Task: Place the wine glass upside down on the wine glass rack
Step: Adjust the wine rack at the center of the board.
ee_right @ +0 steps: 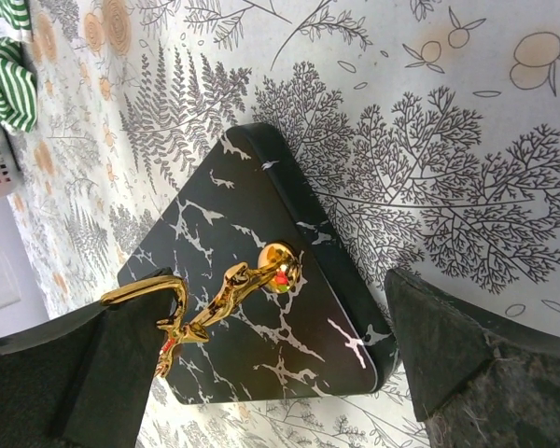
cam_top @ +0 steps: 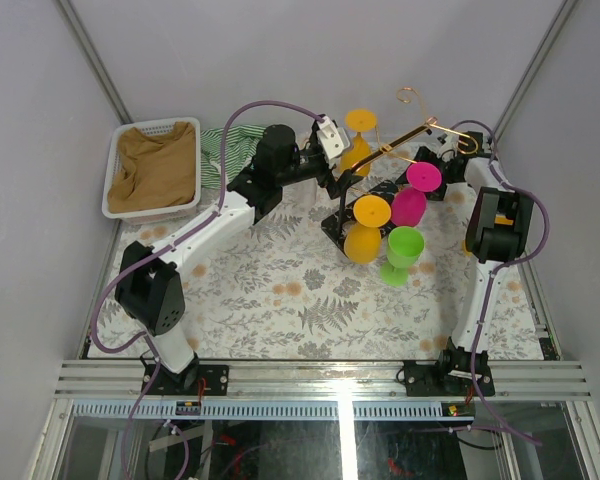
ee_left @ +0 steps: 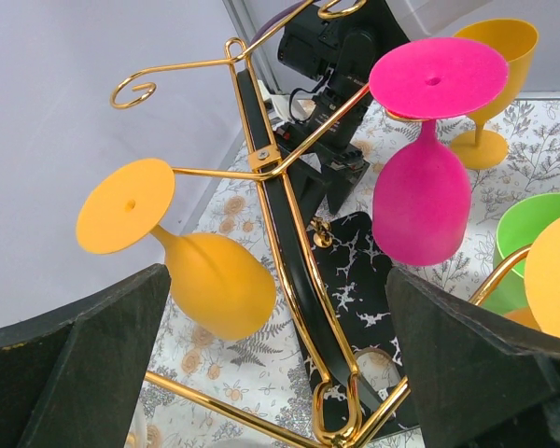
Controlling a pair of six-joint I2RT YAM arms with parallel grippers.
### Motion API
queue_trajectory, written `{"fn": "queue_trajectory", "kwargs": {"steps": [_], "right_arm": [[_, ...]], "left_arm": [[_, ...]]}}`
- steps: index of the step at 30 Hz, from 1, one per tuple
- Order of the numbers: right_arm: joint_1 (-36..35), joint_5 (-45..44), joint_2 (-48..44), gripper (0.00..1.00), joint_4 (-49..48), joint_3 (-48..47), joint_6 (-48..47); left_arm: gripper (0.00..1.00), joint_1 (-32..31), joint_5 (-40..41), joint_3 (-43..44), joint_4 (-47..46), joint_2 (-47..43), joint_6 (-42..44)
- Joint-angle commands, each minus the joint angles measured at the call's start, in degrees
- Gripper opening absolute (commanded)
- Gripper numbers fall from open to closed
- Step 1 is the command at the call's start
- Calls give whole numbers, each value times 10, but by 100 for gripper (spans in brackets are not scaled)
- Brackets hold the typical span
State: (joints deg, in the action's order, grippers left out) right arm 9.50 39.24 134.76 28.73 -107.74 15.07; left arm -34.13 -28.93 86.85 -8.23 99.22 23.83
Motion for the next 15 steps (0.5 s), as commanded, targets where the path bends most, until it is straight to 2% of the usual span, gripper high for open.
{"fn": "queue_trajectory", "kwargs": {"steps": [1,15], "right_arm": [[39,-48,28,100,8,17,-23],[43,41,35,99,-35,43,9]], "left_arm": [[100,-3,13,-13,29,13,4],[100,-3,20,-24,15,15,3]]}}
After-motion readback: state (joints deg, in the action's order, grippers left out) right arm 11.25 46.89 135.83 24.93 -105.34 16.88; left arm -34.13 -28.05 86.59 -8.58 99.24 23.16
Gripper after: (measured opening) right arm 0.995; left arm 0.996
